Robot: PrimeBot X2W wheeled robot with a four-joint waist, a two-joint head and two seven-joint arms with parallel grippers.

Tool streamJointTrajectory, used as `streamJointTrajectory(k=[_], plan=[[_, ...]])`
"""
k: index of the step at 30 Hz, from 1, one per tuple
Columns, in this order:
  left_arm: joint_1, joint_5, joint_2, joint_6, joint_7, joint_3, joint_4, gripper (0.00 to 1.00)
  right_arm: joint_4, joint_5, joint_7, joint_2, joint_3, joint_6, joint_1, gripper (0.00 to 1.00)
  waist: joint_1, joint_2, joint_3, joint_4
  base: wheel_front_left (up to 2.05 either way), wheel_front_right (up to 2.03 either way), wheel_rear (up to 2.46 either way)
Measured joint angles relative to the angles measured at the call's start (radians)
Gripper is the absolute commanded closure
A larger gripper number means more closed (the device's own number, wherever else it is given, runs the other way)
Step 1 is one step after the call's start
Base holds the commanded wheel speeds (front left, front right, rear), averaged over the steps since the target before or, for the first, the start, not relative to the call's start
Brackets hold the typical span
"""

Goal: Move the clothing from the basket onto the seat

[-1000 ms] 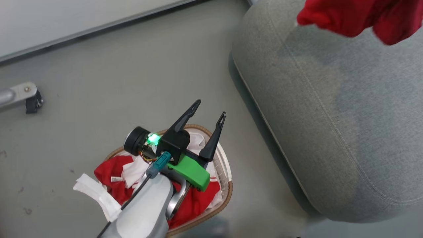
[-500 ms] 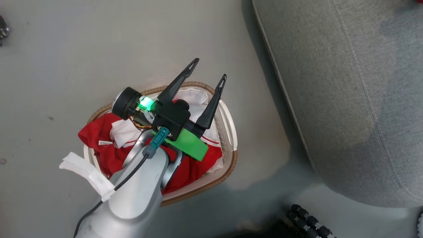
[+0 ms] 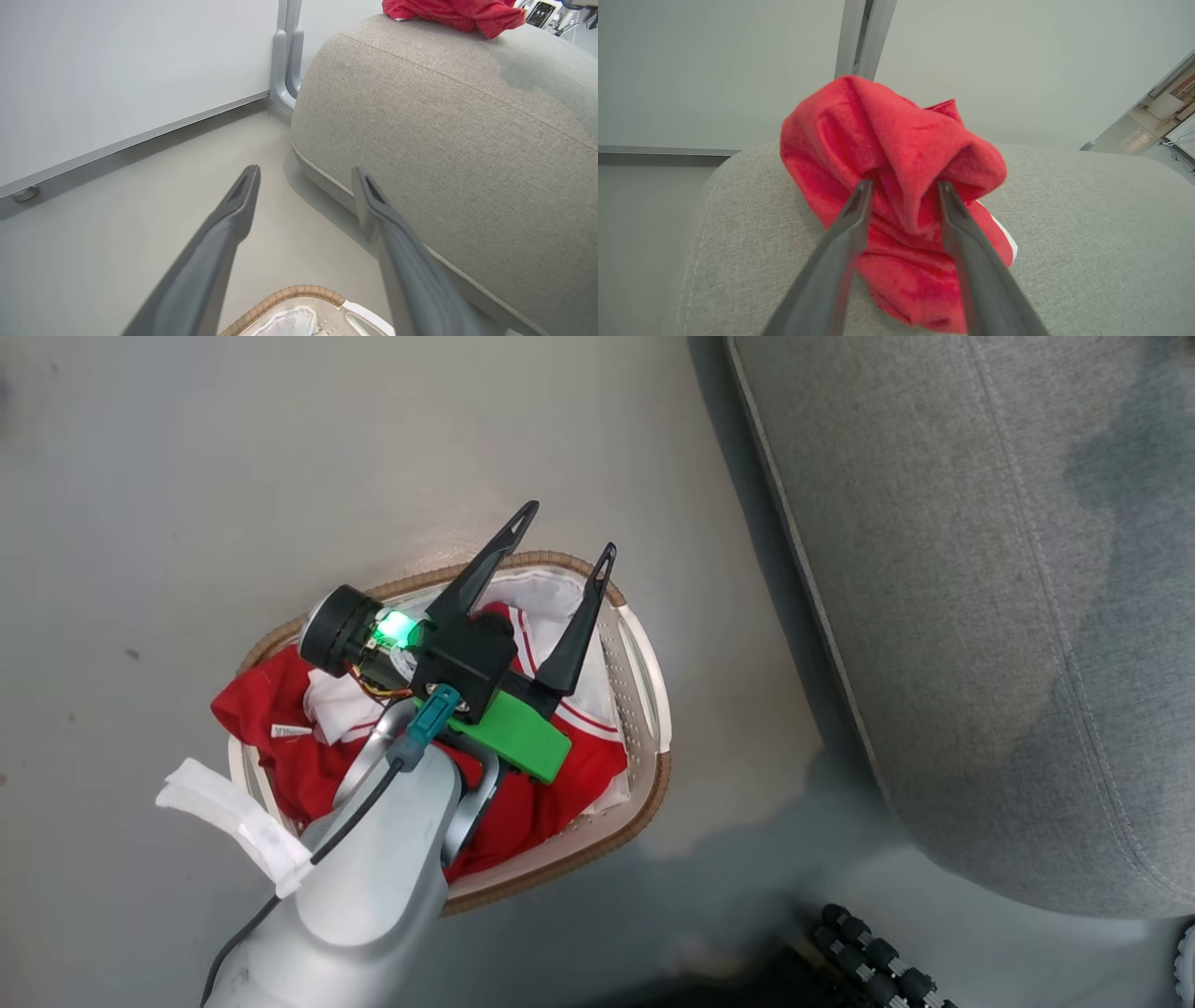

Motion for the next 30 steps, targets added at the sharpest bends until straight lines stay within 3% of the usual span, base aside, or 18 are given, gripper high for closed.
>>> streamJointTrajectory(k=[16, 25, 30], plan=[[0.080, -0.078, -0.035, -0.002, 0.000, 0.069, 0.013, 0.00, -0.139, -0.058, 0.000, 0.040, -0.019, 0.000, 0.245, 0.00, -0.0001, 0.0000, -0.210, 0.031, 0.00, 0.00, 0.00], [0.199, -0.142, -0.039, 0.020, 0.000, 0.173, 0.003, 0.00, -0.185, -0.068, 0.000, 0.073, 0.028, 0.000, 0.340, 0.00, -0.0002, 0.0000, -0.375, 0.099, 0.00, 0.00, 0.00], [0.261, -0.147, -0.040, 0.030, 0.000, 0.230, 0.002, 0.00, -0.203, -0.061, 0.000, 0.127, 0.082, 0.000, 0.392, 0.00, -0.0002, 0.0000, -0.450, 0.158, 0.00, 0.00, 0.00]])
